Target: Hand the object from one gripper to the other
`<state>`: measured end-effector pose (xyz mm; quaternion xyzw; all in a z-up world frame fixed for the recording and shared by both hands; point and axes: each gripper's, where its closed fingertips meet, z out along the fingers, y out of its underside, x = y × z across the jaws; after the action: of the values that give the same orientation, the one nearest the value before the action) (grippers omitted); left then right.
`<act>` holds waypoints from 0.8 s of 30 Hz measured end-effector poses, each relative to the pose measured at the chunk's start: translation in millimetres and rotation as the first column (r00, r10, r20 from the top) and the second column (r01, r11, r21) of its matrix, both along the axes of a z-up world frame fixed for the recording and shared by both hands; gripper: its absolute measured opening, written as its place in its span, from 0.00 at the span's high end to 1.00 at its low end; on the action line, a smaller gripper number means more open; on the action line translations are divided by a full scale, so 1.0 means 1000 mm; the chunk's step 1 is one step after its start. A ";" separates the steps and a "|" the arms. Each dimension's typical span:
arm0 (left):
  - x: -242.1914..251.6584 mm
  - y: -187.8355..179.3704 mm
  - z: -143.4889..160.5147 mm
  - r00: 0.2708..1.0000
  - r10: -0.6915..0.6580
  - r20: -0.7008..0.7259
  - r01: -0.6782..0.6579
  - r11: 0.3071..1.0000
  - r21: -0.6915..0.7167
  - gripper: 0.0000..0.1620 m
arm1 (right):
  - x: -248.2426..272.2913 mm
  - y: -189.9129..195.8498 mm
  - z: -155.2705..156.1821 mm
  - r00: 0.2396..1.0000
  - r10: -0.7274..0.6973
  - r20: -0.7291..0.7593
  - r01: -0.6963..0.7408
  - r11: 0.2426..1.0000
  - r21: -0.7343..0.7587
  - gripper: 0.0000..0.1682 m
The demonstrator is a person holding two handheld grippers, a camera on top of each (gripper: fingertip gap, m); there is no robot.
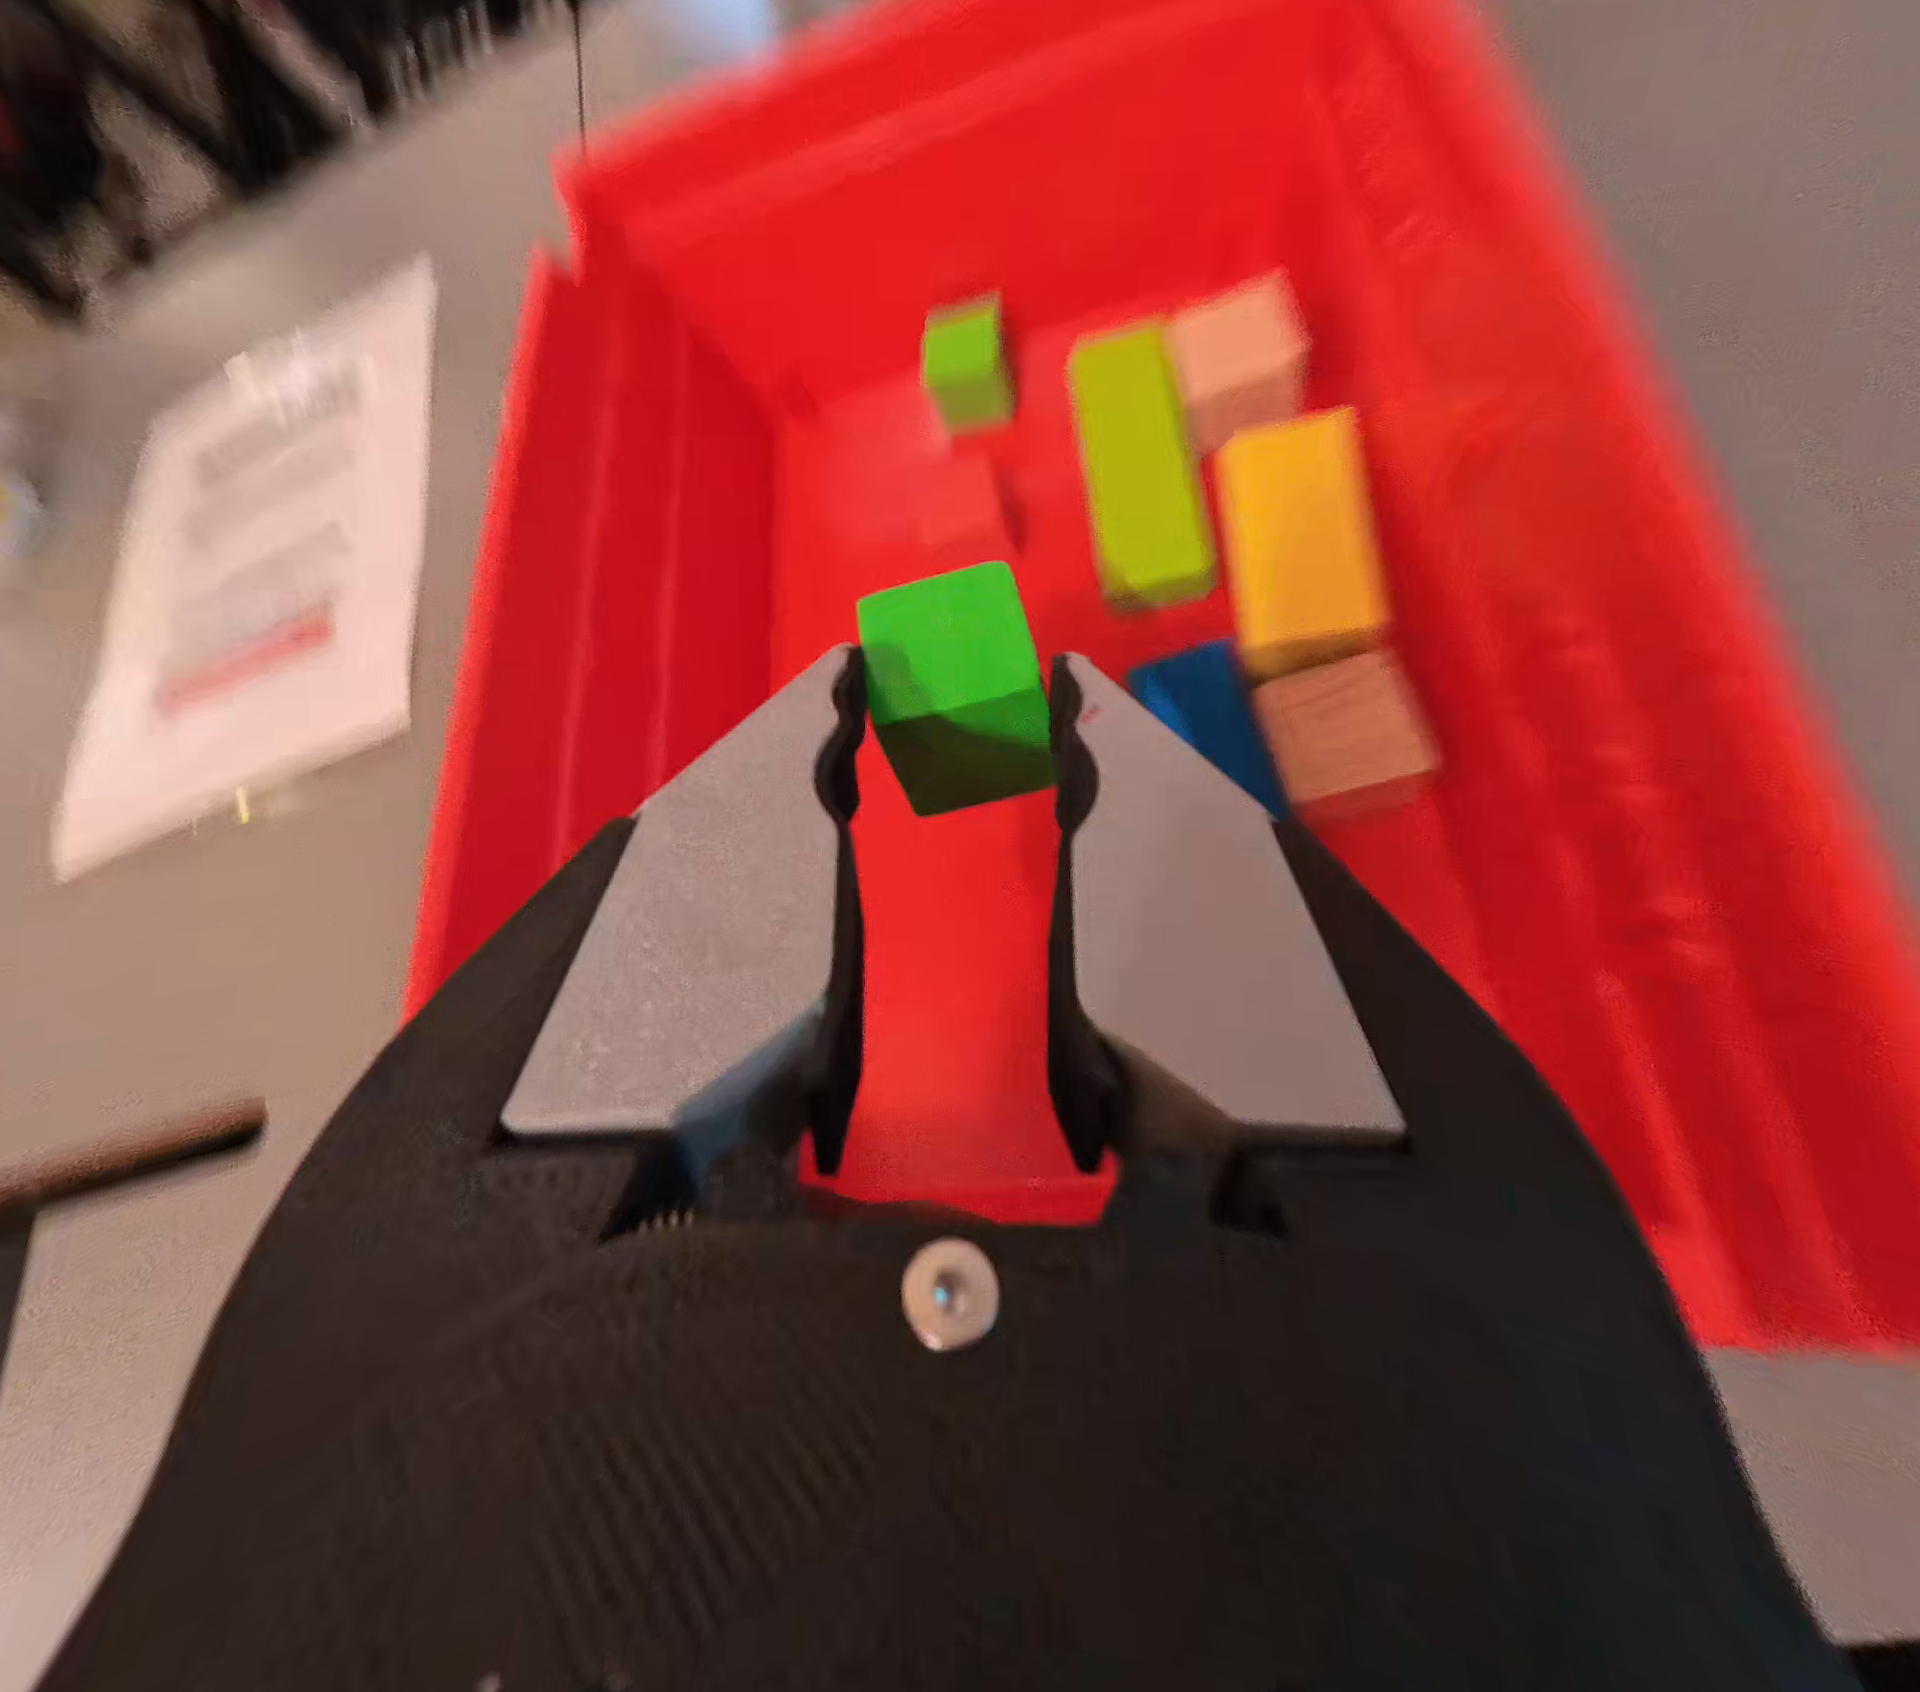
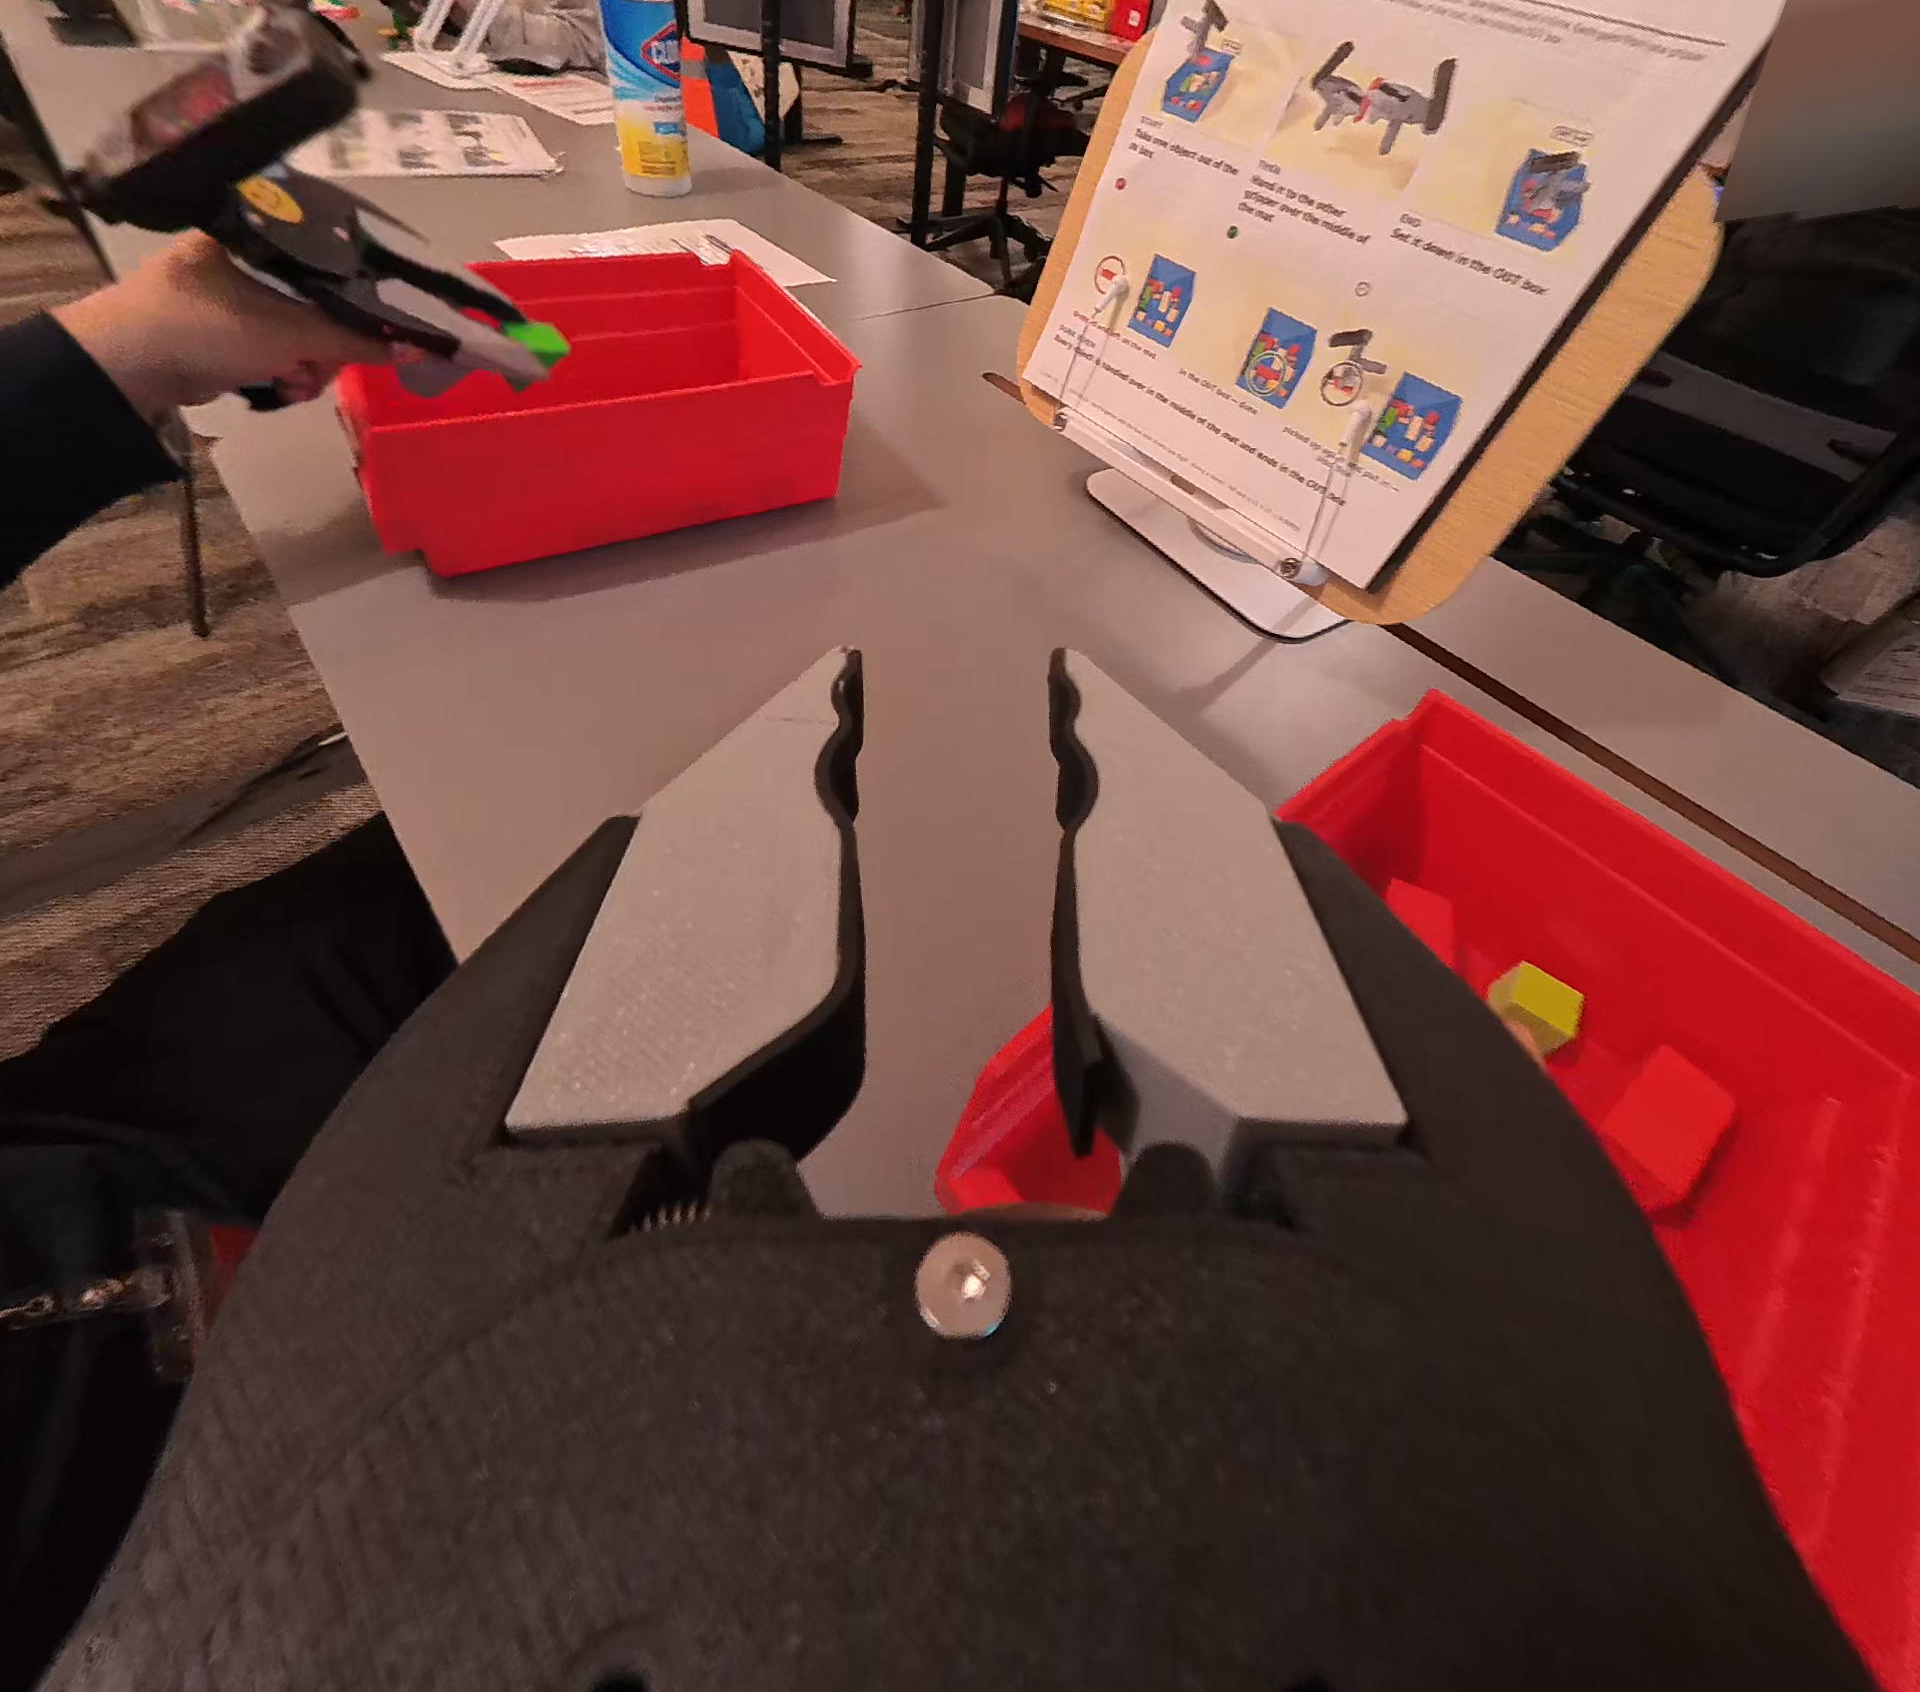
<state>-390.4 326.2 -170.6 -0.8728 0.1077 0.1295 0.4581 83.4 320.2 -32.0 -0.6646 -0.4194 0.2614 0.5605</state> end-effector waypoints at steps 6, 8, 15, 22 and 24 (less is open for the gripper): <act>0.185 -0.086 0.120 0.765 -0.578 -0.286 0.633 0.591 0.499 0.79 | -0.047 -0.038 -0.012 0.972 0.233 -0.016 -0.233 0.969 -0.077 0.79; 0.231 -0.119 0.131 0.672 -0.650 -0.354 0.725 0.481 0.492 0.80 | -0.065 -0.061 -0.017 0.940 0.340 -0.009 -0.339 0.937 -0.086 0.78; 0.324 -0.192 0.142 0.433 -0.734 -0.523 0.882 0.225 0.414 0.80 | -0.106 -0.147 -0.009 0.786 0.619 -0.002 -0.618 0.786 0.023 0.77; 0.344 -0.191 0.130 0.415 -0.630 -0.657 0.909 0.264 0.321 0.80 | -0.117 -0.185 -0.013 0.687 0.725 -0.042 -0.726 0.685 -0.056 0.75; 0.347 -0.190 0.126 0.405 -0.615 -0.676 0.914 0.270 0.302 0.80 | -0.116 -0.184 -0.012 0.686 0.726 -0.047 -0.727 0.685 -0.049 0.75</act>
<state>-43.9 136.2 -44.7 -0.4305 0.5748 0.0988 0.6889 -32.6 136.3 -44.1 -0.4584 -0.6330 0.4829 0.3948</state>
